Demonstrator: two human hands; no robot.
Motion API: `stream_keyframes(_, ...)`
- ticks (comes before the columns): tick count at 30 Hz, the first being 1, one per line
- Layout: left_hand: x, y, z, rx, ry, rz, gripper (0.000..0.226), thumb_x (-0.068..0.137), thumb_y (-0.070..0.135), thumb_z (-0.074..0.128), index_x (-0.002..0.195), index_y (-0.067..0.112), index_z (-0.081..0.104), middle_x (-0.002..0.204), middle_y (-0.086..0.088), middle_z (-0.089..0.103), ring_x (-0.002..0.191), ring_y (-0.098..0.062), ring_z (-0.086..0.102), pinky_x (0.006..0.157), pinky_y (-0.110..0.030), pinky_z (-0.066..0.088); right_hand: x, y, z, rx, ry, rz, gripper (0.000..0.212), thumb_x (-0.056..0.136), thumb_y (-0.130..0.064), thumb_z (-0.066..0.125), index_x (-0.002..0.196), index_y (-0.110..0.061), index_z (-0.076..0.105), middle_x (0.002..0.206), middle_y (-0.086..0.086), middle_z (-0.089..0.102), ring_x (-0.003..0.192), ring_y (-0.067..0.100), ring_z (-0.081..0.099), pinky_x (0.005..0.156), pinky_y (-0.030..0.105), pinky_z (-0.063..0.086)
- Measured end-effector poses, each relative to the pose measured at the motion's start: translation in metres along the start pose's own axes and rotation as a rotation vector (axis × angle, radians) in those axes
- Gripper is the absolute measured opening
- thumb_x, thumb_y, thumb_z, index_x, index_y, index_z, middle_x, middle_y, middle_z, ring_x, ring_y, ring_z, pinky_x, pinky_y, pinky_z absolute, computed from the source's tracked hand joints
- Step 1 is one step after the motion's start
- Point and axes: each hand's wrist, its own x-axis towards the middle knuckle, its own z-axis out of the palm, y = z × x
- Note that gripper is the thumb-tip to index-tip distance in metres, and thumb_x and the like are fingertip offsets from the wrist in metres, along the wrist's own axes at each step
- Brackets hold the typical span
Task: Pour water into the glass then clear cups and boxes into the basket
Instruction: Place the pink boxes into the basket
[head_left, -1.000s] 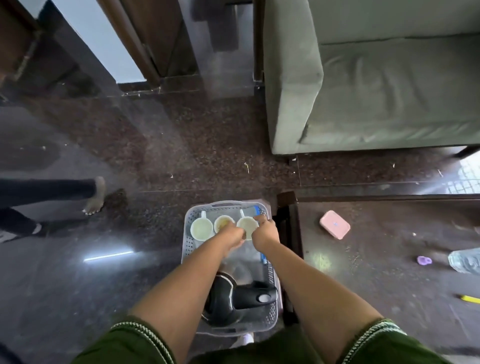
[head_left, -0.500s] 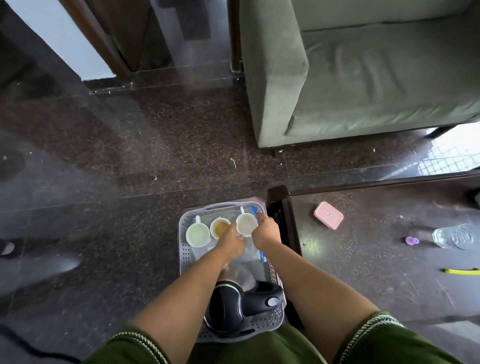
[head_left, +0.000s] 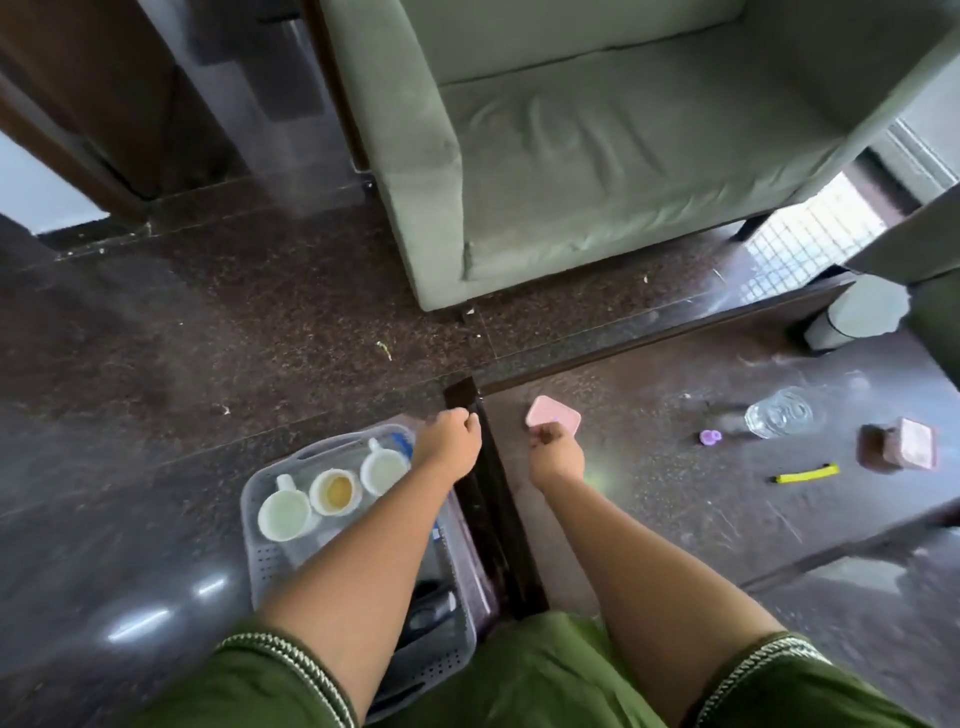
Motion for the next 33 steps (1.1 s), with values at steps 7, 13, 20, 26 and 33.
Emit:
stream_keyframes(7, 0.069, 0.051, 0.096, -0.169, -0.261, -0.175, 0.050, 0.092, 0.011, 0.045, 0.142, 0.008, 0.040, 0.148, -0.013, 0.036, 0.133, -0.030, 0.041, 0.107, -0.032, 0.035, 0.094, 0.056, -0.046, -0.054, 0.059, 0.097, 0.034, 0.090, -0.008, 0.051, 0.123, -0.007, 0.059, 0.125, 0.012, 0.063, 0.115, 0.030, 0.058, 0.097, 0.032, 0.044)
stream_keyframes(13, 0.103, 0.053, 0.155, -0.292, -0.246, -0.228, 0.051, 0.098, 0.017, 0.042, 0.148, 0.012, 0.030, 0.154, -0.012, 0.030, 0.139, -0.029, 0.035, 0.113, -0.037, 0.032, 0.140, 0.070, -0.022, -0.101, -0.185, 0.132, 0.066, 0.091, -0.008, 0.044, 0.152, -0.017, 0.020, 0.148, 0.013, 0.038, 0.129, 0.033, 0.047, 0.104, 0.043, 0.044)
stream_keyframes(20, 0.090, 0.050, 0.143, -0.274, -0.175, -0.291, 0.026, 0.097, 0.028, 0.047, 0.113, 0.008, 0.053, 0.118, -0.015, 0.062, 0.107, -0.034, 0.058, 0.083, -0.035, 0.045, 0.122, 0.059, -0.025, -0.009, -0.082, 0.074, 0.037, 0.091, -0.009, 0.040, 0.126, -0.019, 0.048, 0.117, 0.013, 0.065, 0.093, 0.027, 0.060, 0.073, 0.032, 0.046)
stream_keyframes(26, 0.053, 0.034, 0.039, -0.157, -0.062, -0.193, 0.033, 0.094, 0.025, 0.053, 0.127, 0.022, 0.048, 0.123, -0.011, 0.063, 0.111, -0.032, 0.060, 0.090, -0.037, 0.048, 0.060, -0.001, -0.023, -0.017, -0.035, -0.100, 0.028, 0.092, -0.017, 0.046, 0.118, -0.022, 0.056, 0.112, 0.012, 0.061, 0.090, 0.027, 0.058, 0.071, 0.028, 0.044)
stream_keyframes(33, -0.016, -0.056, -0.089, -0.012, 0.051, -0.208, 0.020, 0.092, 0.025, 0.055, 0.108, 0.016, 0.063, 0.118, -0.010, 0.066, 0.109, -0.031, 0.061, 0.087, -0.034, 0.047, -0.046, -0.069, 0.048, -0.013, -0.145, -0.314, 0.023, 0.091, -0.023, 0.053, 0.109, -0.016, 0.064, 0.104, 0.008, 0.067, 0.092, 0.023, 0.061, 0.082, 0.028, 0.048)
